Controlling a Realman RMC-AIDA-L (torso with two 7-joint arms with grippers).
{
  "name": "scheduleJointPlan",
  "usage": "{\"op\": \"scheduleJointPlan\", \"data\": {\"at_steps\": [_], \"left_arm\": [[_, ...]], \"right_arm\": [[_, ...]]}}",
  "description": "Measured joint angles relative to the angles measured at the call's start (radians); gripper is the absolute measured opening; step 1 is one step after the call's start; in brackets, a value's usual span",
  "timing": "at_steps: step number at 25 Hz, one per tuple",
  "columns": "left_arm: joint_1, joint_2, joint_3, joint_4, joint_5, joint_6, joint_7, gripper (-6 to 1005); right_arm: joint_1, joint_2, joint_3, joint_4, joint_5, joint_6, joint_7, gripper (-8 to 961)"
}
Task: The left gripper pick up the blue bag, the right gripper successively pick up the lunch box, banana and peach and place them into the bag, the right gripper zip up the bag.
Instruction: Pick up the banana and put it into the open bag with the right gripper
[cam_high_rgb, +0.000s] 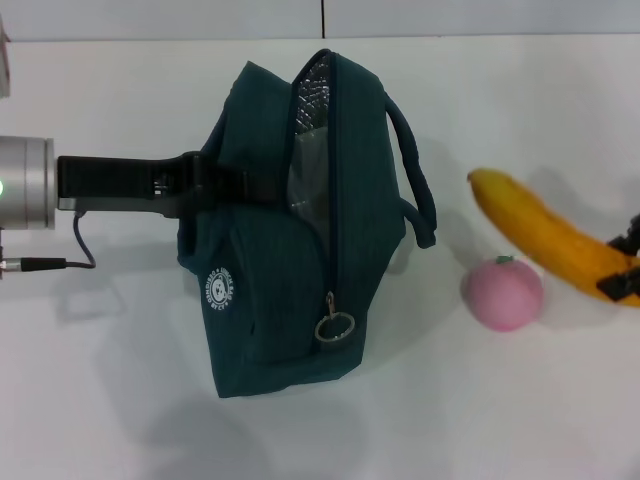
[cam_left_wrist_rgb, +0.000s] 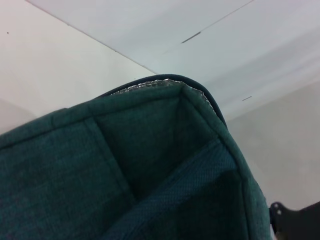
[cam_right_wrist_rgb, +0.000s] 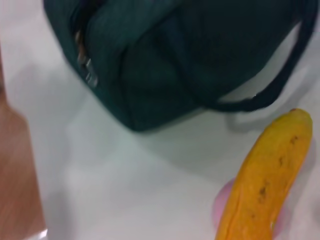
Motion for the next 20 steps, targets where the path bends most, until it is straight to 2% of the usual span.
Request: {"op": "scheduleJointPlan", "data": {"at_steps": [5,8,9,13,16,20], "left_arm": [[0.0,-0.002,0.0,0.0,-0.003,0.002,0.0,34],[0.001,-0.003,0.0,0.0,-0.014,0.011,0.0,34],[0.001,-0.003,0.0,0.0,-0.022,0.015,0.0,34],[0.005,-0.004,0.001,0.0,-0.041,0.026,0.001,34],[0.008,-0.006,0.001,0.0,-0.042,0.027,0.001,34],[0.011,-0.008,0.002,0.0,-0.042,0.028,0.001,34]], "right_arm": [[-0.005,0.0,0.135,-0.004,0.062,0.001,-0.012,444],[-0.006,0.0,0.178,-0.004,0.093,0.005,-0.013,444],[-0.008,-0.001,0.254,-0.005,0.175,0.007,-0.013,444],[-0.013,-0.002,0.336,-0.001,0.301,0.006,-0.013,444],[-0.03,-0.004,0.373,0.008,0.447,0.003,-0.014,444],[-0.053,0.002,0.369,0.066,0.618,0.029,-0.015,444]]}}
